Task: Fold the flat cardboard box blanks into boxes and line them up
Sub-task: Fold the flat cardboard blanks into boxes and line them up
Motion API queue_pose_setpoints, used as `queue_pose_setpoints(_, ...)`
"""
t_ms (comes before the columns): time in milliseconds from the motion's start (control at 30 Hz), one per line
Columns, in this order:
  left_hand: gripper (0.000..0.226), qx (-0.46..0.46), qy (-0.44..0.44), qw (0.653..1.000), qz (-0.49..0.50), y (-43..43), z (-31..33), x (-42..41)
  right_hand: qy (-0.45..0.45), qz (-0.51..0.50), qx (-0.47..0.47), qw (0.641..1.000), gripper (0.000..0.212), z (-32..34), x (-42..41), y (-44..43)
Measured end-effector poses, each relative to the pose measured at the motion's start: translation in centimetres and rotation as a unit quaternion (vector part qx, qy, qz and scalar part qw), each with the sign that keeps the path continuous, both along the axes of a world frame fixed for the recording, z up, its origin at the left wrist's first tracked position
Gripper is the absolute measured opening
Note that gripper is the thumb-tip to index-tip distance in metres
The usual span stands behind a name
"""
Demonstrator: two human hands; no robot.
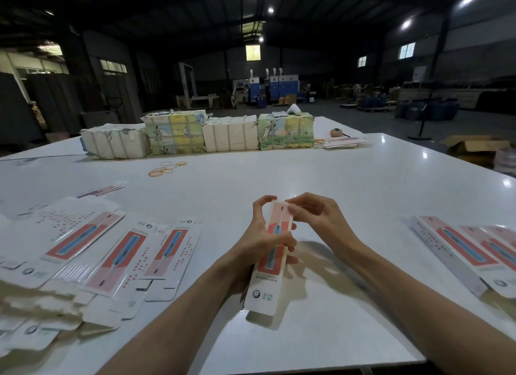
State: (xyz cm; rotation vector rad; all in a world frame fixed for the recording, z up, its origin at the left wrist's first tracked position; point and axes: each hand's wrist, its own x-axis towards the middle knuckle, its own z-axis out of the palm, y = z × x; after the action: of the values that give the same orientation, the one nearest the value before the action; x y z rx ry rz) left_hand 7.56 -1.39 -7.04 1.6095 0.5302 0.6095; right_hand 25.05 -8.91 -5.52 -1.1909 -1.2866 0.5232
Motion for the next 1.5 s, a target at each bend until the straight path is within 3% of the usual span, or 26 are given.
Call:
queue_pose_setpoints(200, 0.089, -0.009, -0.025, 1.0, -0.004, 0.2, -0.4, 0.0, -0.021, -0.012, 0.011, 1.0, 0.012, -0.1, 0.0, 0.0)
queue_pose_setpoints(333, 0.088, -0.06, -0.082, 0.995, 0.015, 0.7, -1.0, 0.4, -0.045, -0.004, -0.013, 0.999, 0.031, -0.8, -0.7, 0.7)
queue_pose_setpoints(467, 0.069, -0.087, -0.15, 0.981, 0.092, 0.8, -0.6, 0.9, -0.166, -0.014, -0.034, 0.985, 0.045, -1.2, -1.3, 0.7)
queue_pose_setpoints(533, 0.062, -0.115, -0.193, 0.968, 0.114, 0.6, -0.3, 1.0, -0.247, -0.043, -0.039, 0.967, 0.04, -0.8, -1.4, 0.1)
queue_pose_setpoints(600, 0.066, -0.146, -0.233, 0.956, 0.105, 0.5, -0.1, 0.9, -0.339, -0.034, -0.067, 0.938, 0.055, -0.3, -1.7, -0.5)
queue_pose_setpoints(700, 0.073, -0.151, -0.206, 0.963, 0.085, 0.6, 0.0, 0.7, -0.443, -0.019, -0.133, 0.886, 0.08, 0.5, -2.6, -1.1)
queue_pose_setpoints(800, 0.089, -0.137, -0.147, 0.979, 0.037, 0.3, -0.1, 0.7, -0.415, -0.063, -0.133, 0.898, 0.063, 0.3, -2.6, -2.9)
queue_pose_setpoints(867, 0.084, -0.113, -0.12, 0.986, 0.037, -0.1, 0.0, 0.8, -0.397, -0.113, -0.159, 0.897, 0.059, 0.1, -1.4, -4.9)
queue_pose_setpoints(1000, 0.035, -0.057, -0.085, 0.994, 0.029, -0.4, -0.4, 0.4, -0.423, -0.251, -0.235, 0.838, 0.052, -0.5, 3.0, -9.5)
queue_pose_setpoints(1067, 0.025, 0.005, -0.052, 0.999, -0.003, -0.7, -0.6, 0.2, -0.461, -0.304, -0.273, 0.788, 0.044, -1.1, 4.7, -11.6)
queue_pose_setpoints(1133, 0.022, 0.042, -0.021, 0.999, -0.007, -1.1, -0.4, 0.1, -0.51, -0.366, -0.3, 0.718, 0.043, -1.9, 6.2, -13.2)
queue_pose_setpoints(1333, 0.024, 0.132, 0.065, 0.989, 0.001, -2.2, 0.4, -0.2, -0.541, -0.435, -0.377, 0.613, 0.046, -1.6, 8.5, -15.4)
queue_pose_setpoints(1433, 0.024, 0.122, 0.078, 0.989, -0.01, -2.3, 0.6, -0.1, -0.566, -0.462, -0.401, 0.552, 0.056, -0.9, 8.1, -15.0)
queue_pose_setpoints(1500, 0.024, 0.109, 0.083, 0.991, -0.012, -2.0, 0.8, -0.1, -0.598, -0.443, -0.356, 0.564, 0.051, 0.0, 6.8, -13.2)
